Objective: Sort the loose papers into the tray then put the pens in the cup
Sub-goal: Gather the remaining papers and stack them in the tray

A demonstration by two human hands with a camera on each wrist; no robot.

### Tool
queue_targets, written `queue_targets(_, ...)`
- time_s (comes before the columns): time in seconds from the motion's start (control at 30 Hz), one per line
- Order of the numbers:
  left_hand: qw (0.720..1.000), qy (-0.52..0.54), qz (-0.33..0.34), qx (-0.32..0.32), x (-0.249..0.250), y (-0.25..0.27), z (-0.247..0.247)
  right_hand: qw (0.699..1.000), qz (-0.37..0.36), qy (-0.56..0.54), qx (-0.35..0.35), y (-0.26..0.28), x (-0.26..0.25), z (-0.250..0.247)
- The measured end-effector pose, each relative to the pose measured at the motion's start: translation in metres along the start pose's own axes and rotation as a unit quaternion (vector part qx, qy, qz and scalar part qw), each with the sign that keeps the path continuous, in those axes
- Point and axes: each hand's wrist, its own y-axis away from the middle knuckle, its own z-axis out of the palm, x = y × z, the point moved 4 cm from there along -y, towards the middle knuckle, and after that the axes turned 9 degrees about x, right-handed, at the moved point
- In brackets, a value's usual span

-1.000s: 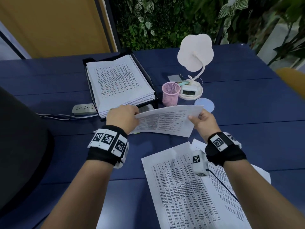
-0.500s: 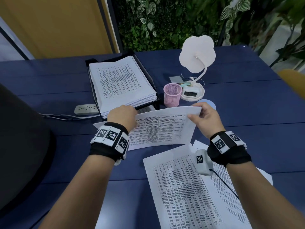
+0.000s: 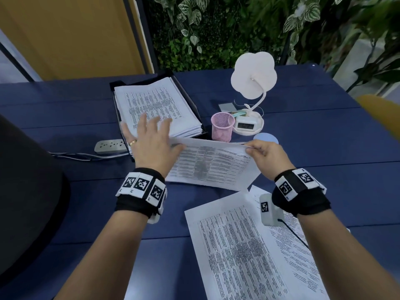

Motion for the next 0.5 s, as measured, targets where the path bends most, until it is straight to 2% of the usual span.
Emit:
queue_targets(0.1, 0.989, 0.068, -0.081, 0.104, -0.013, 0.002, -0.005, 0.991, 0.073, -0.108, 0.018, -0.001, 0.013, -0.003)
queue_targets(0.17, 0.972, 0.134, -0.149, 0.126, -0.022, 0.005, -0.002, 0.973, 0.131, -0.188, 0.031, 0.003, 0.020, -0.001)
queue_targets(0.23, 0.939, 0.228, -0.226, 0.125, -0.029, 0.010, 0.007, 0.948, 0.183, -0.259, 0.038, 0.007, 0.025, 0.005)
queue_targets(0.3, 0.891, 0.341, -0.285, 0.091, -0.030, 0.016, 0.019, 0.922, 0.230, -0.312, 0.026, 0.013, 0.025, 0.013)
queue_targets(0.4, 0.793, 0.477, -0.376, -0.047, -0.023, 0.028, 0.048, 0.887, 0.279, -0.367, -0.004, 0.017, 0.020, 0.028)
queue_targets(0.43, 0.777, 0.487, -0.389, -0.091, -0.020, 0.032, 0.056, 0.879, 0.289, -0.379, -0.011, 0.017, 0.018, 0.033)
queue_targets(0.5, 0.770, 0.485, -0.394, -0.130, -0.017, 0.039, 0.069, 0.862, 0.301, -0.407, -0.018, 0.016, 0.012, 0.042)
